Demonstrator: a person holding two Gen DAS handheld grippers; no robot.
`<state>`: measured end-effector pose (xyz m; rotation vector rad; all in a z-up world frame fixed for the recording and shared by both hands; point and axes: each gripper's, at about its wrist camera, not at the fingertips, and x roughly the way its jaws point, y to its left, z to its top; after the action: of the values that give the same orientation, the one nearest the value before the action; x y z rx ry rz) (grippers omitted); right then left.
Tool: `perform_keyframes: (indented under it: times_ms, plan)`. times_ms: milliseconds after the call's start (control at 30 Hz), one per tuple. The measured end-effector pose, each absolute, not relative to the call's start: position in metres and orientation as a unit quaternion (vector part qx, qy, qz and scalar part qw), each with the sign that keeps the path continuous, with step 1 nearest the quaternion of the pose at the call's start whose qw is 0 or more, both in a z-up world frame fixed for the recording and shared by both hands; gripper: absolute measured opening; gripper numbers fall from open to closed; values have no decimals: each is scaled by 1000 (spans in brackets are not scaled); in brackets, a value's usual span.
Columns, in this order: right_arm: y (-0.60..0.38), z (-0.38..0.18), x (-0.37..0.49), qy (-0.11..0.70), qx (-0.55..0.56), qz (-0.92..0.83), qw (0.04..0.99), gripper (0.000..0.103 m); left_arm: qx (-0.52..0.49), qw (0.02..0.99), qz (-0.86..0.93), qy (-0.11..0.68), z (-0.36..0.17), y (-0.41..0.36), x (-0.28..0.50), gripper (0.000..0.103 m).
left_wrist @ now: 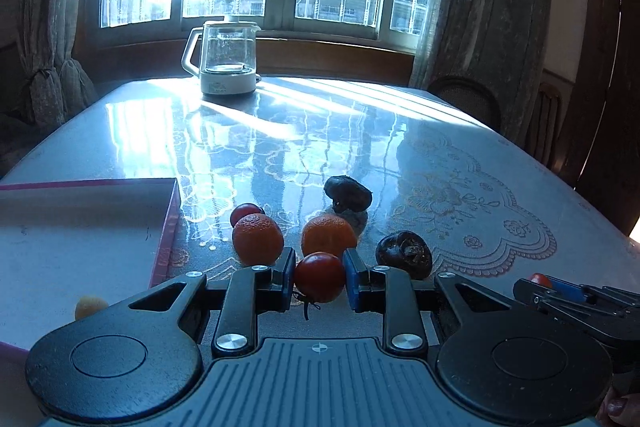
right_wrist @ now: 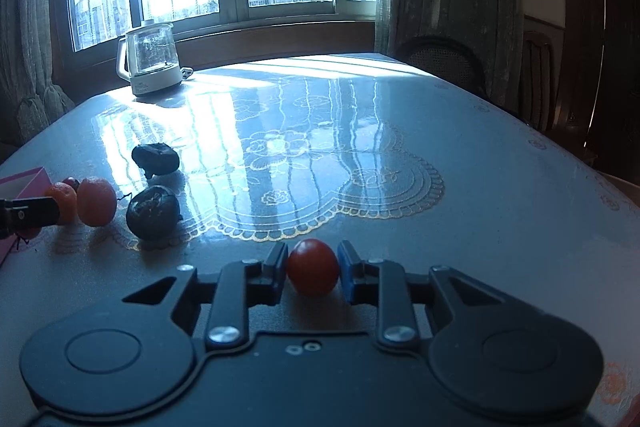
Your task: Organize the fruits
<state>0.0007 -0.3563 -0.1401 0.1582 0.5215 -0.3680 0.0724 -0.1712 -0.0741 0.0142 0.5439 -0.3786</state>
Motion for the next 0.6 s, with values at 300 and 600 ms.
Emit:
perform_keyframes:
  times_ms: [300,600]
  plan:
    - [-350,-139,-8,248,62,-187,948,24,1,948,-179,264,-69,-155,74,26]
    - [-347,-122,-20,207,87,-205,953,24,-11,956,-152,251,-58,-126,83,26]
